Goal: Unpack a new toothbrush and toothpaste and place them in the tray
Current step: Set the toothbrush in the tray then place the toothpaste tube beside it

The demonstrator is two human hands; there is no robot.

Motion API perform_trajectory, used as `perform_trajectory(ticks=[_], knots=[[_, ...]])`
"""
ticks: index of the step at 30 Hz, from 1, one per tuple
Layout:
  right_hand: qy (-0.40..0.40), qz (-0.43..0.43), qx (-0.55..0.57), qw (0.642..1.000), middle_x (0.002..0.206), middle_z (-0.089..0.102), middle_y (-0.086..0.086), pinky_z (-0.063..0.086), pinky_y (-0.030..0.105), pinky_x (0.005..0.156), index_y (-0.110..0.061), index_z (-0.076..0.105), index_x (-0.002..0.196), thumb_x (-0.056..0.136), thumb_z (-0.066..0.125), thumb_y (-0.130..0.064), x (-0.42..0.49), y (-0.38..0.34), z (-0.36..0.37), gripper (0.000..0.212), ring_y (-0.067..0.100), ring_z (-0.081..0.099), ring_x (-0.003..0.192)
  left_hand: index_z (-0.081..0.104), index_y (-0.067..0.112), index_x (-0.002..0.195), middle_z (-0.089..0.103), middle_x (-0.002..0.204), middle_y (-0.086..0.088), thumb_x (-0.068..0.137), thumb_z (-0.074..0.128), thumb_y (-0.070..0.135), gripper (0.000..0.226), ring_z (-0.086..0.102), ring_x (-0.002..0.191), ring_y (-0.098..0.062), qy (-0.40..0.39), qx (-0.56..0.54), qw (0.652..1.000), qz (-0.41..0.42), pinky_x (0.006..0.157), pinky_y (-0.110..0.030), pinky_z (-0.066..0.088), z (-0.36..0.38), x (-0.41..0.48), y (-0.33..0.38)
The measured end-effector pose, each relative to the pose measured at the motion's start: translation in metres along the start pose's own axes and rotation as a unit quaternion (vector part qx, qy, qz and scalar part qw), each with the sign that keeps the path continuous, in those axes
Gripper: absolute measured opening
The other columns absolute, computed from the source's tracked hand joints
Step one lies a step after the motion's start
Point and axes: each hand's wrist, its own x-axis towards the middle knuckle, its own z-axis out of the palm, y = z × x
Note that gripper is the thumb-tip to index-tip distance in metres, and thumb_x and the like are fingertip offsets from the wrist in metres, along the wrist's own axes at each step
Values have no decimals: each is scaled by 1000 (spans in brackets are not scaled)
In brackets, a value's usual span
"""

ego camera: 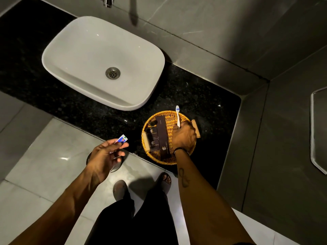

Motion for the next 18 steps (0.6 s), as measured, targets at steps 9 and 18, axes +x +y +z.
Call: perform_trajectory(ticks=[9,18], knots=[[-6,-12,40,999,129,72,9,60,49,98,-17,61,132,100,68,-41,-14,0,-13,40,32,68,123,68,7,109,81,97,-15,96,61,2,15,61,59,-17,-11,-18,1000,1,55,-29,43,15,-5,6],[-180,-202,325,906,123,78,-1,49,11,93,-15,77,125,93,81,-21,-62,-18,-37,32,9,70,114,65,0,108,58,68,-11,88,52,-6,25,45,43,-14,-62,108,992,23,40,-20,31,45,-11,12]])
